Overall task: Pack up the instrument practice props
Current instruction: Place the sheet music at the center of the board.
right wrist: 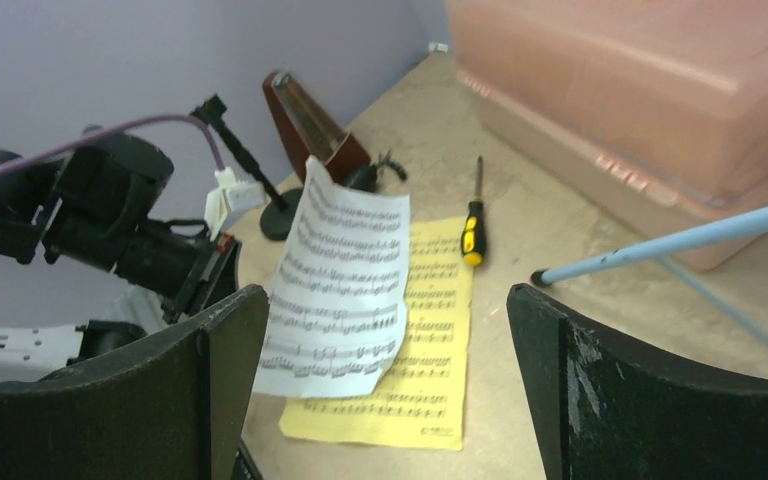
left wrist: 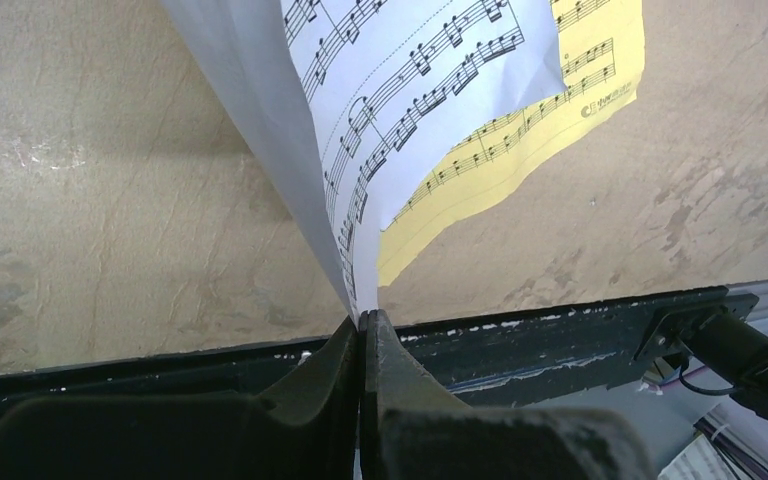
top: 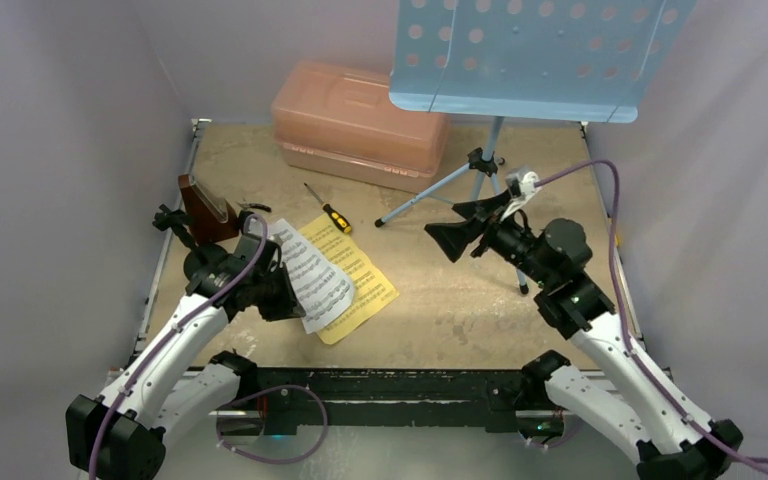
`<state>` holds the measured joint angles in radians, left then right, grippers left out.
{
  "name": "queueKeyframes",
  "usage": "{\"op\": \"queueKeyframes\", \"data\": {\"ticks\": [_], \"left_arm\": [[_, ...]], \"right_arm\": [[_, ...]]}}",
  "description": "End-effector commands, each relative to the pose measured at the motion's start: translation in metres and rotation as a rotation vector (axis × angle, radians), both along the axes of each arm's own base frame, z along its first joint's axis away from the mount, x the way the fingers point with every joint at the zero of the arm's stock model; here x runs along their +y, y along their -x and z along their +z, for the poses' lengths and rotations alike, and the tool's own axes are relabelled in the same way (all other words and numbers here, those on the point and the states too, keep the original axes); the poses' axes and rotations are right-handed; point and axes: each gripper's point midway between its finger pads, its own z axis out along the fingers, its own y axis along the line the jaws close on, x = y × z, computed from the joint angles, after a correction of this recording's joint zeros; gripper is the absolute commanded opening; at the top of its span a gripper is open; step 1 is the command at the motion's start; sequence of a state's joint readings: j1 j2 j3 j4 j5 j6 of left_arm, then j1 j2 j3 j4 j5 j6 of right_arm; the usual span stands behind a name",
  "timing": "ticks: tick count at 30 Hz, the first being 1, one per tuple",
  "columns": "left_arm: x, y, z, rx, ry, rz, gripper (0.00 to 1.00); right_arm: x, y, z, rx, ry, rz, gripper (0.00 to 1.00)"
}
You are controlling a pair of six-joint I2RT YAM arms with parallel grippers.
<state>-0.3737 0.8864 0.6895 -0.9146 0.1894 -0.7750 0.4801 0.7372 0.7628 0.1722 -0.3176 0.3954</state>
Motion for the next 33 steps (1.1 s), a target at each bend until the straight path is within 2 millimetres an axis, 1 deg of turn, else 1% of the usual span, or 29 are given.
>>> {"op": "queueKeyframes", "data": {"ticks": [1,4,8,11,12,18,22,25,28,31,33], "left_arm": [[0.001,-0.008,0.002,-0.046,0.002,0.029,0.0],[0.0,-0.007,0.0,-0.045,0.005,0.029,0.0],[-0.001,-0.008,-0.001,-0.045,0.01,0.026,0.0],[-0.001,-0.008,-0.001,-0.048,0.01,0.023,0.0],[-0.001,-0.008,0.0,-0.049,0.01,0.021,0.0],[0.0,-0.007,-0.002,-0.051,0.01,0.021,0.0],[0.001,-0.005,-0.004,-0.048,0.008,0.022,0.0],[0.001,-0.004,-0.006,-0.046,0.005,0.019,0.0],[0.003,-0.004,-0.008,-0.046,-0.004,0.019,0.0],[0.002,-0.004,-0.009,-0.045,-0.002,0.017,0.0],[0.001,-0.004,-0.009,-0.045,0.001,0.016,0.0]], "right_arm": [[0.025,-0.006,-0.027,0.095,-0.014,0.008,0.91],[0.048,-0.008,-0.054,0.178,0.014,0.024,0.87],[0.081,-0.005,-0.09,0.274,0.064,0.068,0.81],[0.101,-0.003,-0.114,0.329,0.099,0.074,0.77],[0.107,-0.004,-0.126,0.352,0.122,0.067,0.76],[0.14,-0.002,-0.184,0.445,0.239,0.046,0.65],[0.156,-0.002,-0.218,0.491,0.307,0.032,0.57],[0.168,-0.002,-0.229,0.498,0.322,0.042,0.53],[0.182,-0.002,-0.232,0.499,0.321,0.068,0.51],[0.192,-0.006,-0.236,0.5,0.324,0.064,0.49],[0.196,-0.012,-0.245,0.513,0.341,0.044,0.46]]}}
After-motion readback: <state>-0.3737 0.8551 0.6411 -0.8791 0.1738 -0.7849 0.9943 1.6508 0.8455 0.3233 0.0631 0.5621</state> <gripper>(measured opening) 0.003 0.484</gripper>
